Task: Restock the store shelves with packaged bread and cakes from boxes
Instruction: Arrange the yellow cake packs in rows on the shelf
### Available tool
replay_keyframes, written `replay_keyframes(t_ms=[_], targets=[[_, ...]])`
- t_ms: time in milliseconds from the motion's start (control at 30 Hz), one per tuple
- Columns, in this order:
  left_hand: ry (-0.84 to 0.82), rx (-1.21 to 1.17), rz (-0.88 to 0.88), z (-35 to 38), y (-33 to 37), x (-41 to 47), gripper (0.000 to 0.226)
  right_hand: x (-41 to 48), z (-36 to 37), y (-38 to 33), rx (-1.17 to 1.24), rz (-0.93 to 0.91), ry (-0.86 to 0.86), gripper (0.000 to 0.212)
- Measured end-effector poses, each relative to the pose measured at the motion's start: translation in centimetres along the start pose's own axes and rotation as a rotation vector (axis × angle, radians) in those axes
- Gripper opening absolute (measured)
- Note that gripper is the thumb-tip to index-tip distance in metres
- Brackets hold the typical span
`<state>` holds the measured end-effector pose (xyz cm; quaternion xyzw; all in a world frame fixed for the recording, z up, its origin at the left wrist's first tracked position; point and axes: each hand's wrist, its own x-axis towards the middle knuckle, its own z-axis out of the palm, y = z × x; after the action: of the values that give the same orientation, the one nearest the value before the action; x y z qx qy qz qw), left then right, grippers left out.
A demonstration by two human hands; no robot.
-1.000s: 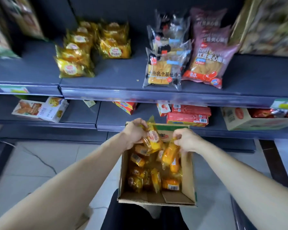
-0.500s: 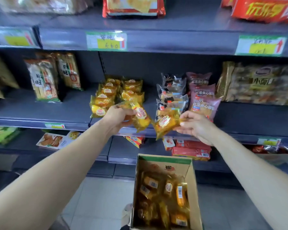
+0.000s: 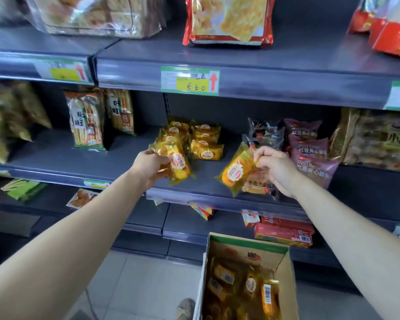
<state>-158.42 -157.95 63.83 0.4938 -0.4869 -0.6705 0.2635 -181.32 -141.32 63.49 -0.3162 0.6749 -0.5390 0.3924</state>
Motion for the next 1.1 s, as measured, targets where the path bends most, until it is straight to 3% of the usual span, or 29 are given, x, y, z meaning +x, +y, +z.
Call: replay_keyframes(t_ms=[167,333,500,600,733,867,967,1033,1100], targets=[[0.097,-0.034,-0.035,-2.9,0.1,1.3,0.040,4.5,2.8,-1.3,-0.320,-0.111,0.093,0.034],[0.114,-0.014,-0.056,-4.5,-0.4,2.5,0.041,8.5,6.5,-2.6,-0.715,-0.208,-0.089,0.028],[0.091,0.047,-0.054,-5.1,-1.1,3.6,0.035,13.0,10.0,-0.8,-1.077,-0.190,-0.263,0.018],[0.073,0.052,-0.063,-6.0,-1.3,4.3,0.032,14.8,12.3,0.3,-1.146,-0.163,-0.327,0.020],[0.050,0.046,-0.069,-7.1,-1.4,5.3,0.027,16.8,13.9,1.9,-1.200,-0.212,-0.233,0.025],[0.051,0.038,-0.086,-7.4,-1.3,6.4,0.025,17.5,14.2,1.9,-0.937,-0.189,-0.169,0.032],[0.021,0.025,-0.088,-6.9,-1.2,6.9,0.025,16.7,13.3,1.1,-0.875,-0.206,-0.053,0.021],[0.005,0.011,-0.094,-6.5,-1.1,7.2,0.026,15.1,12.6,1.5,-0.924,-0.146,-0.098,0.023],[-0.002,0.008,-0.103,-6.2,-1.0,7.4,0.029,13.3,12.2,2.6,-1.132,-0.068,-0.259,0.038]])
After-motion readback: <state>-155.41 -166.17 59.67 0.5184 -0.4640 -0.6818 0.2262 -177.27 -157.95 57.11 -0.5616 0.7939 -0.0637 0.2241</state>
